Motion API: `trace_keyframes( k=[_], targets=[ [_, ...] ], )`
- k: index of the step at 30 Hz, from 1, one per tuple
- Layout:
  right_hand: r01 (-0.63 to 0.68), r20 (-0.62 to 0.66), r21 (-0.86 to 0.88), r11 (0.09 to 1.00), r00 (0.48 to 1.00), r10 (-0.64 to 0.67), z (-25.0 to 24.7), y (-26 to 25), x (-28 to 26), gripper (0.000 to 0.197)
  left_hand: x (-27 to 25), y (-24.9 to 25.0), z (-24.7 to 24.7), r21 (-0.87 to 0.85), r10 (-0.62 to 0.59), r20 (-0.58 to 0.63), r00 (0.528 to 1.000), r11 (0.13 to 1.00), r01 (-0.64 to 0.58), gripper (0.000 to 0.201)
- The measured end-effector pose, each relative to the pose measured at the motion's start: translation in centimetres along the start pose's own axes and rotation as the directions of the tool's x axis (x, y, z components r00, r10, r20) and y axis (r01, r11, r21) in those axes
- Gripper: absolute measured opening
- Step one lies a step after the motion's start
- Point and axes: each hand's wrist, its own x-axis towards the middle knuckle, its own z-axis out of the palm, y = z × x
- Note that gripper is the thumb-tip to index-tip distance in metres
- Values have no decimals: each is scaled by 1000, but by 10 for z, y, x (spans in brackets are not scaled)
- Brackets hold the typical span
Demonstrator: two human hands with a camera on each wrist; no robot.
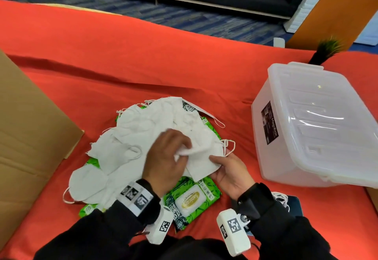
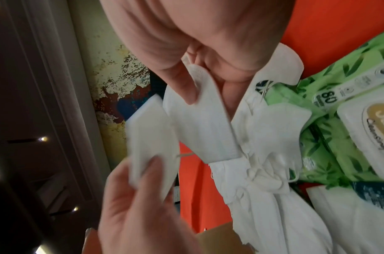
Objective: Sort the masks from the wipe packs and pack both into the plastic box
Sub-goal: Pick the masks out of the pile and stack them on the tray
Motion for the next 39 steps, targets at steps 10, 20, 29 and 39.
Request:
trace_keyframes(
  k=[10, 20, 29, 39],
  targets=[
    [94, -2, 69, 993, 996, -94, -10, -1, 0, 41, -27, -19, 8, -34, -22, 309, 951, 999, 34, 45],
    [103, -98, 57, 993, 990, -97, 1, -6, -7, 27, 7, -47, -4, -477, -653, 179, 736, 597, 645, 19],
    [-15, -111, 112, 994, 993, 27, 9, 3, -4, 35, 1, -16, 17, 34, 244, 227, 943, 966, -258, 23],
    [-112, -37, -10, 994, 993, 111, -15, -12, -14, 38, -6, -33, 17, -10, 150, 397, 905, 987, -159, 25]
  ],
)
